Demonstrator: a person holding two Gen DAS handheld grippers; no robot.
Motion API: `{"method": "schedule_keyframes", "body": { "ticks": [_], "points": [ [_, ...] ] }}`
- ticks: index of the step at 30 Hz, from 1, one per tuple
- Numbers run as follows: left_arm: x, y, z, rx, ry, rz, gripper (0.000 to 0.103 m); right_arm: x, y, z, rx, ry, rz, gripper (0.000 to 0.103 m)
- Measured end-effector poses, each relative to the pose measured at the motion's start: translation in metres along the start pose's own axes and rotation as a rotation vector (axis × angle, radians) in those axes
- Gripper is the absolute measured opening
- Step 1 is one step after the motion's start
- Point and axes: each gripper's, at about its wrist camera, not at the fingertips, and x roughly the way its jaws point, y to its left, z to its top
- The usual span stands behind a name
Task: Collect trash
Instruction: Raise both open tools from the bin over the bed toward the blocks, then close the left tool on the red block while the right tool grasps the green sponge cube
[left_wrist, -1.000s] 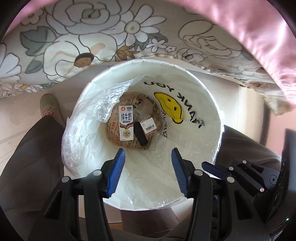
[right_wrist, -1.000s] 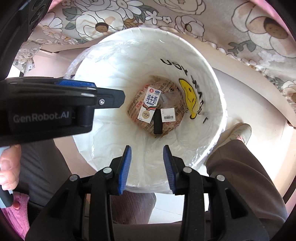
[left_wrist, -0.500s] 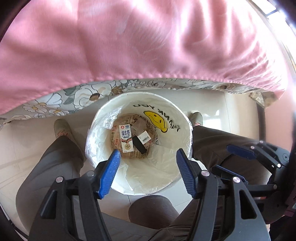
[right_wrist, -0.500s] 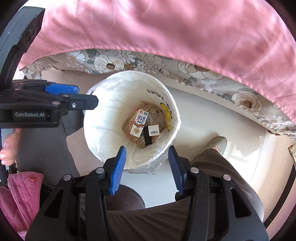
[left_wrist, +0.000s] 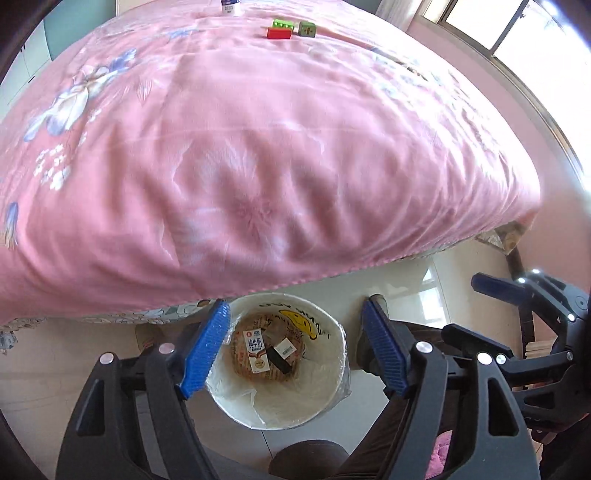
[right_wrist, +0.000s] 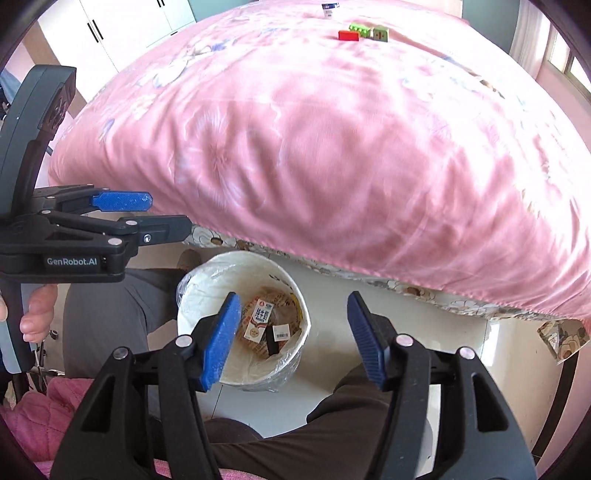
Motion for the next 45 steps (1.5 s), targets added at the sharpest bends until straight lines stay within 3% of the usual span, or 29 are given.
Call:
{"method": "schedule_keyframes", "body": {
  "ticks": [12, 23, 33, 45],
  "points": [
    [-0.043, -0.01, 0.085, 0.002, -0.156, 0.035, 0.081, -0.073, -0.025, 0.077, -0.041, -0.211, -0.064, 0.066],
    [-0.021, -0.011, 0.166, -0.035, -0.204, 0.067, 0.081, -0.088, -0.064, 0.157, 0.006, -0.331, -0.109, 0.066],
    [0.025, -0.003, 0.236, -0.089, -0.235, 0.1, 0.081, -0.053, -0.1, 0.235, 0.041, -0.349, -0.104, 0.066],
    [0.09, 0.016, 0.306, -0.124, -0.252, 0.11, 0.081, 0.053, -0.137, 0.329, 0.046, -0.259, -0.131, 0.066]
  ]
}}
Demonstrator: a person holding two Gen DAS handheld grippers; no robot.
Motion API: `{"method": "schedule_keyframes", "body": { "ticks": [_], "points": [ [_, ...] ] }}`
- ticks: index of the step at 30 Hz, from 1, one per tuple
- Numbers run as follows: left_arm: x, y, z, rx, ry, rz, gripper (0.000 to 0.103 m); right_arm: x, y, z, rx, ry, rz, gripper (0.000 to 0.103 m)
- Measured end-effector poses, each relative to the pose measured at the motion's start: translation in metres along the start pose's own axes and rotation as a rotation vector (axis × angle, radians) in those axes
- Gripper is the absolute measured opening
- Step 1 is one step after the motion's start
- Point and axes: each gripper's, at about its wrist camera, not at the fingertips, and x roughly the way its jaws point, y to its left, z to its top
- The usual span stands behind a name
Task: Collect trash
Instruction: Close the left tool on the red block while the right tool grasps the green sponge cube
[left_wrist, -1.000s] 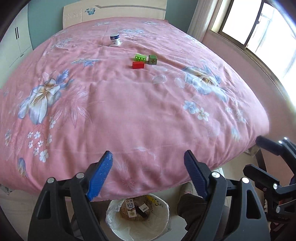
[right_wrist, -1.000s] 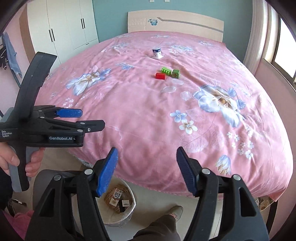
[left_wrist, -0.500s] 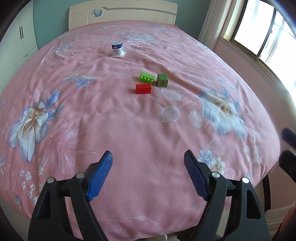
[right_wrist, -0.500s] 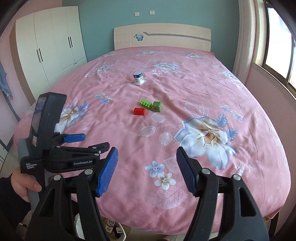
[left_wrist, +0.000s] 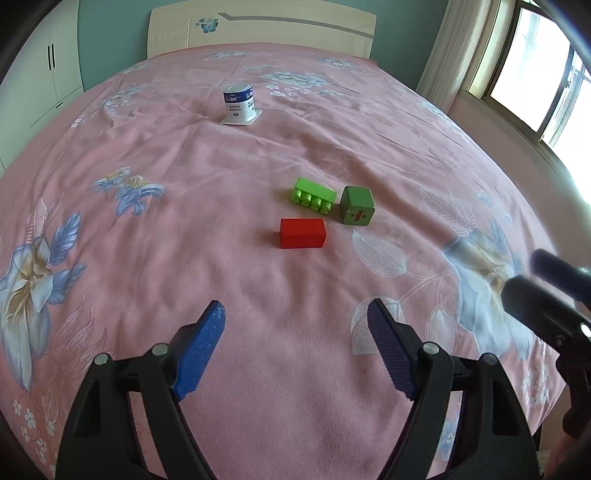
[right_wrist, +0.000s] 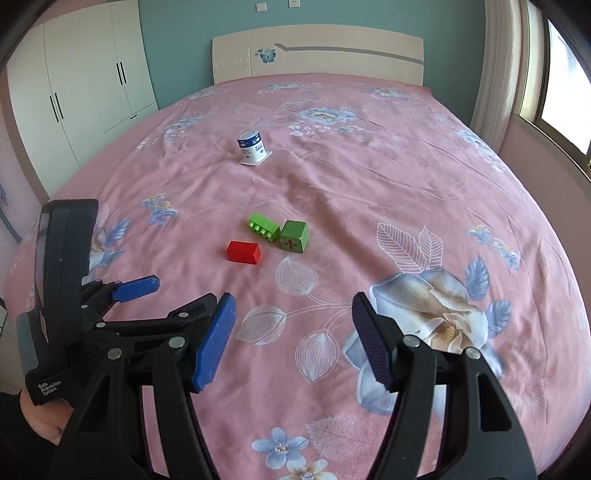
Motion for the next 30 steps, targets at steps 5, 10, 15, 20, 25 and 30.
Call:
{"method": "schedule_keyframes", "body": {
  "ticks": [5, 10, 15, 20, 25, 30],
  "points": [
    [0.032, 0.004, 0.013, 0.0, -0.012, 0.032, 0.081, 0.052, -0.001, 0.023, -0.003, 0.056, -0.004, 0.066],
    [0.058, 0.012, 0.023, -0.037, -0.006, 0.014, 0.081, 0.099, -0.001, 0.045, -0.004, 0.106, -0.018, 0.066],
    [0.071, 0.011, 0.028, -0.046, -0.018, -0.023, 0.082, 0.143, -0.002, 0.056, 0.011, 0.186, 0.006, 0.066],
    [0.081, 0.006, 0.036, -0.044, -0.029, -0.032, 0.082, 0.174, -0.005, 0.062, 0.045, 0.246, 0.021, 0.066],
    [0.091, 0.006, 0.042, -0.057, -0.031, -0.02, 0.074, 0.194, -0.006, 0.068, 0.064, 0.274, 0.017, 0.065],
    [0.095, 0.01, 0.046, -0.089, -0.028, -0.039, 0.044, 0.202, -0.006, 0.075, 0.091, 0.278, 0.022, 0.036]
  ]
}}
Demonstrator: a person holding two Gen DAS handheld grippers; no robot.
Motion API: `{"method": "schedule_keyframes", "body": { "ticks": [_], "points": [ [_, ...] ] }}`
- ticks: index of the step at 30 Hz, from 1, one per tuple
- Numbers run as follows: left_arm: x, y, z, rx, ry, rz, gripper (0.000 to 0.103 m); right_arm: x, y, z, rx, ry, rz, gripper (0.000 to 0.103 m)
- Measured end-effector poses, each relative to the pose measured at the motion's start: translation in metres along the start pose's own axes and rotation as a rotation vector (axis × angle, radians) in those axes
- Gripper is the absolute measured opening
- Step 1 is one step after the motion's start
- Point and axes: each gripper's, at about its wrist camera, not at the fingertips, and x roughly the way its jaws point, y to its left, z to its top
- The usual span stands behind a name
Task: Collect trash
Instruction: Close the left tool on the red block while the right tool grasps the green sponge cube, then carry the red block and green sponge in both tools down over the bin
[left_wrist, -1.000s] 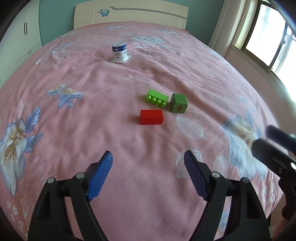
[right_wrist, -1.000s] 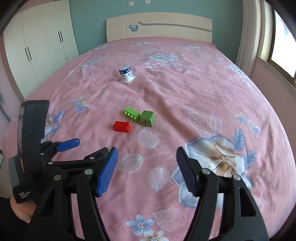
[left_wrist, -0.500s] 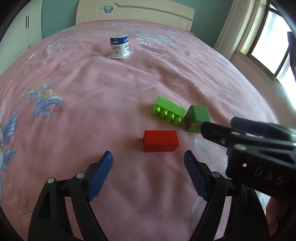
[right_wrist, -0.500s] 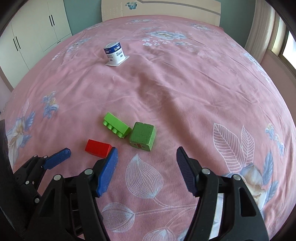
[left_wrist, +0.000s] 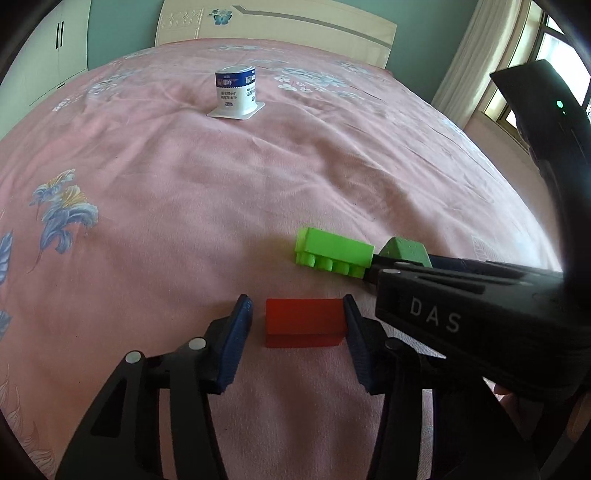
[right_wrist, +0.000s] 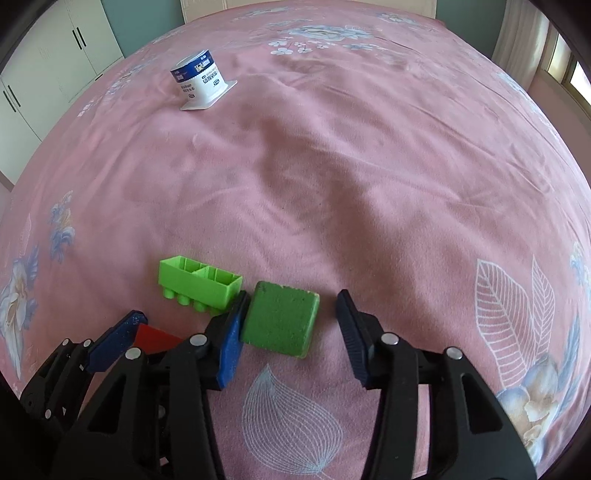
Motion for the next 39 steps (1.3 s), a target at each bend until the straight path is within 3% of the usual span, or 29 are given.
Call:
{"method": "schedule_keyframes", "body": {
  "ticks": [5, 12, 17, 26, 39],
  "points": [
    [-0.002, 0.005, 0.002, 0.021, 0.024, -0.039, 0.042, -0.003, 0.003, -0.005, -0.011, -0.006, -0.003, 0.036],
    [-0.019, 0.011, 0.002, 0.049, 0.029, -0.001, 0.042, -0.022, -0.003, -0.02, 0.015, 0.0, 0.016, 0.036],
    [-0.056, 0.016, 0.003, 0.075, 0.0, 0.043, 0.042, -0.06, -0.003, -0.035, 0.016, -0.021, 0.002, 0.035],
    [-0.167, 0.015, 0.005, 0.134, -0.104, 0.107, 0.042, -0.176, 0.017, -0.073, -0.043, -0.113, -0.029, 0.035],
    [-0.358, 0.011, -0.008, 0.218, -0.271, 0.143, 0.042, -0.378, 0.072, -0.146, -0.147, -0.338, -0.067, 0.035]
  ]
}}
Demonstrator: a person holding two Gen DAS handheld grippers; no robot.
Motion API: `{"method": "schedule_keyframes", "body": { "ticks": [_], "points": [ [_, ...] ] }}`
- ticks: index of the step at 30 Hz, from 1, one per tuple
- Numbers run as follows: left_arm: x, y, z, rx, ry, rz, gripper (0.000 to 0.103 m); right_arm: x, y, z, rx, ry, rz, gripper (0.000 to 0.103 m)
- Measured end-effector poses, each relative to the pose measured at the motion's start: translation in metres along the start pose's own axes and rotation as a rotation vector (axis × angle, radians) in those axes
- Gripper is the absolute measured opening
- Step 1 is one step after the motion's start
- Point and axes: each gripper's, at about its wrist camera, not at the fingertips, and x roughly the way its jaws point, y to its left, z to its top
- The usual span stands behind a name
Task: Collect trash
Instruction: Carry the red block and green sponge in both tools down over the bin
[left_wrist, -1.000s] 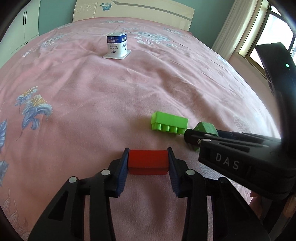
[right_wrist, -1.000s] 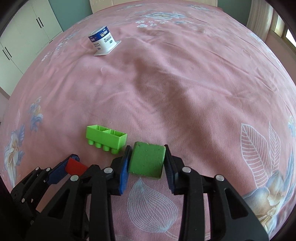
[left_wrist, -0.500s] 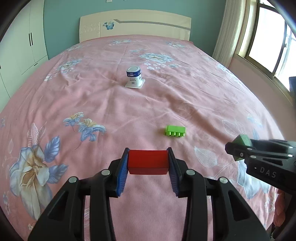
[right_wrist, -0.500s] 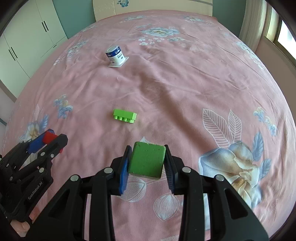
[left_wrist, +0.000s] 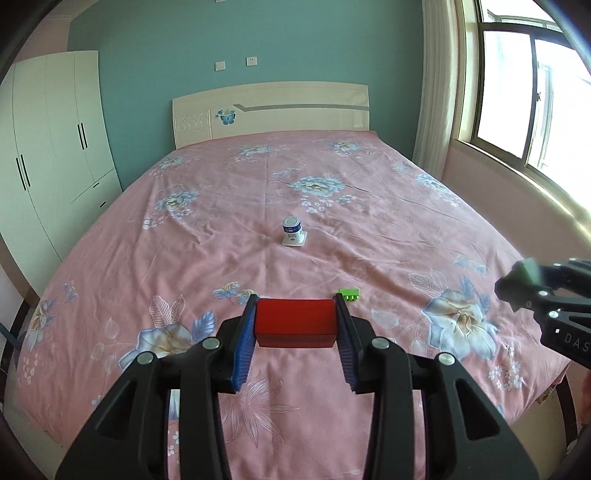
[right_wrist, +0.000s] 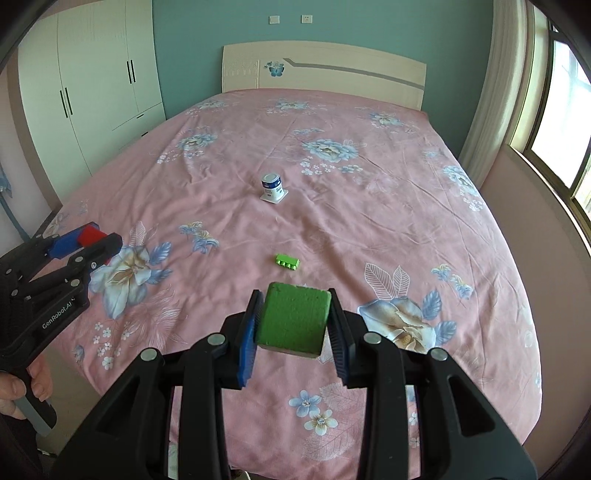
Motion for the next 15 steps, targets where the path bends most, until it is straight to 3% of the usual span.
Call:
{"method": "schedule_keyframes", "body": {
  "ticks": [7, 15],
  "points": [
    [-0.087, 0.002, 0.004, 0.062, -0.086, 0.031, 0.042, -0.086, 0.028, -0.012, -0.066, -0.083, -0.008, 0.035],
    [-0.155, 0.005, -0.001, 0.104, -0.15, 0.036, 0.042, -0.154, 0.05, -0.029, -0.112, -0.138, 0.0, 0.035]
  ]
}}
